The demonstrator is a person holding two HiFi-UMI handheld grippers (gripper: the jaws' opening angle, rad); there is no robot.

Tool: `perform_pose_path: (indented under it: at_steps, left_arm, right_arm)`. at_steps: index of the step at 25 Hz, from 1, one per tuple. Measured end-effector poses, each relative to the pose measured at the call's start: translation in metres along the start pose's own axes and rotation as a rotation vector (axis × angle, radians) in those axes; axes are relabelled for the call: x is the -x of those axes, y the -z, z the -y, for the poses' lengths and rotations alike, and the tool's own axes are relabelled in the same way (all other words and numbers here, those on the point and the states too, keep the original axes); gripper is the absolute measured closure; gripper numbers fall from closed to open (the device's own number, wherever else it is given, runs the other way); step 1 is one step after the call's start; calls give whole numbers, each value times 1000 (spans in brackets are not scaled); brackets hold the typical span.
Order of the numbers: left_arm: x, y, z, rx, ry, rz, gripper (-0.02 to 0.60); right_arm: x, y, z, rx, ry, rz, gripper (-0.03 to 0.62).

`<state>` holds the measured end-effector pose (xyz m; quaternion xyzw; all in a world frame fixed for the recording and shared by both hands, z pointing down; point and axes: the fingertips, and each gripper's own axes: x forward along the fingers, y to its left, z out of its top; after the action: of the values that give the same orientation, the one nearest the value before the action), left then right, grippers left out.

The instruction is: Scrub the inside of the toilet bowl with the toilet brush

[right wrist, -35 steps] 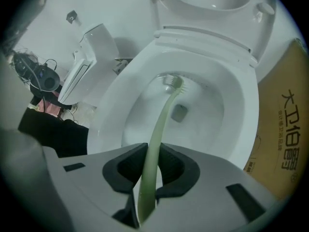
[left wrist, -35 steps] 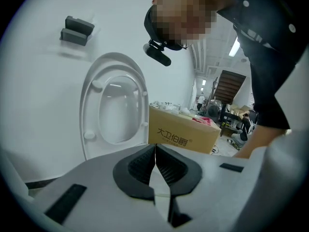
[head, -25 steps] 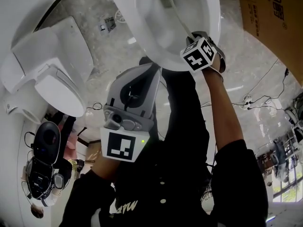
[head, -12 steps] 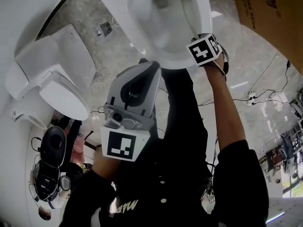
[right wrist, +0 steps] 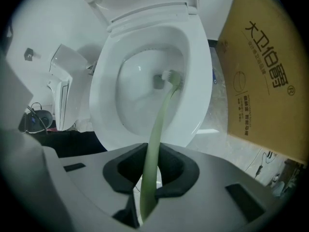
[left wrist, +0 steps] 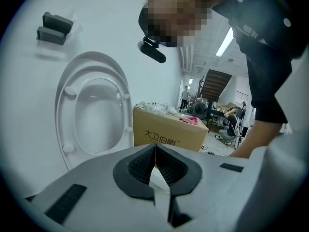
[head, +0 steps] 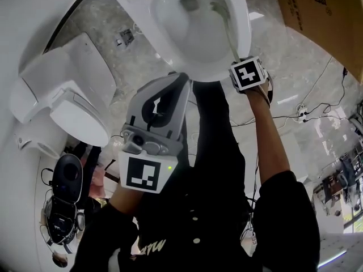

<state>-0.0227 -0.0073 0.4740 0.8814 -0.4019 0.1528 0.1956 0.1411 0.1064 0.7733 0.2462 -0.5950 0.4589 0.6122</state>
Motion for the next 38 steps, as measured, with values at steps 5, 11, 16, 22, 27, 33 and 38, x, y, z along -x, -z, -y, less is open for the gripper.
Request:
perform_pose_path:
  at_steps: [5, 11, 16, 22, 27, 33, 38]
  left_arm:
    - [-1, -3, -4, -5, -1, 7, 557]
    - [-2, -4, -5, 4, -1, 12, 557]
    - [-1, -5, -8, 8, -11, 8, 557]
    - [-1, -7, -13, 19, -20, 18, 557]
    - [1, -16, -13, 26, -22, 31, 557]
    - [5, -17, -23, 35, -36, 35, 557]
    - [7, -19, -32, 40, -55, 36, 557]
  right_arm:
    - [-3, 28, -16, -75, -49, -17, 522]
    - [0, 61, -42, -168, -135, -53, 522]
    - [6, 73, -59, -172, -176, -110, 522]
    - [16, 89, -82, -193, -244, -173, 524]
    - [21, 93, -95, -126, -270, -268, 528]
    - [31, 91, -89, 25, -272, -439, 528]
    - [34, 80, -95, 160, -303, -500, 528]
